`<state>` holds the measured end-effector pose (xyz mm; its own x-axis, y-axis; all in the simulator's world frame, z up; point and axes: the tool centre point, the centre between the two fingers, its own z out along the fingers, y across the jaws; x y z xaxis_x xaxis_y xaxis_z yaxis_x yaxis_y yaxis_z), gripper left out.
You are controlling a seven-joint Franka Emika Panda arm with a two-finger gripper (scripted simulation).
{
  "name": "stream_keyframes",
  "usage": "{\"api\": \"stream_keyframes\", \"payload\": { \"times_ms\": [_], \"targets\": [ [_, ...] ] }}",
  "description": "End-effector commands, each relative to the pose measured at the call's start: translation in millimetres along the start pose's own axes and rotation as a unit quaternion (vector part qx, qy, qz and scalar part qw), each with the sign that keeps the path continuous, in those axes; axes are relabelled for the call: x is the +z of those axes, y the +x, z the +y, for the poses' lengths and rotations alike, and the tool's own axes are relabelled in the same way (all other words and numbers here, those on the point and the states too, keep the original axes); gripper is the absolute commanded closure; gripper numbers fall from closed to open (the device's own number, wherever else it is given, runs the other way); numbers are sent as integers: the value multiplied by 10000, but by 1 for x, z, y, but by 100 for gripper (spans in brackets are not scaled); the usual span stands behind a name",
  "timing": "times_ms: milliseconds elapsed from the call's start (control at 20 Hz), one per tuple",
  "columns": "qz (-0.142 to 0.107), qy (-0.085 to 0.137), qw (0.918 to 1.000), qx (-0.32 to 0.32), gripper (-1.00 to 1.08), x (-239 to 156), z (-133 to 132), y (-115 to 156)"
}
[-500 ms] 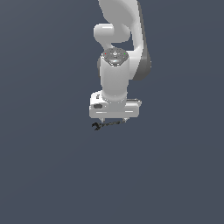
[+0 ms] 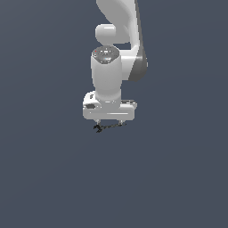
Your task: Pick up the object and move it to a goal position.
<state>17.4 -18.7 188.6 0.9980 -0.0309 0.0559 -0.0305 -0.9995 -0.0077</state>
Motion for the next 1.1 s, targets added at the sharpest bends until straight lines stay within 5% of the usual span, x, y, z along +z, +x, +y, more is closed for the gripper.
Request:
{"api": "stream_keyframes", "payload": {
  "times_ms": [0,500,1050],
  "targets": [
    [23,4,10000,42,-92,-2,6,1],
    [2,17,9995,312,-92,5,4,-2],
    [-66,49,9895,1440,-92,28,0,-15]
  ]
}}
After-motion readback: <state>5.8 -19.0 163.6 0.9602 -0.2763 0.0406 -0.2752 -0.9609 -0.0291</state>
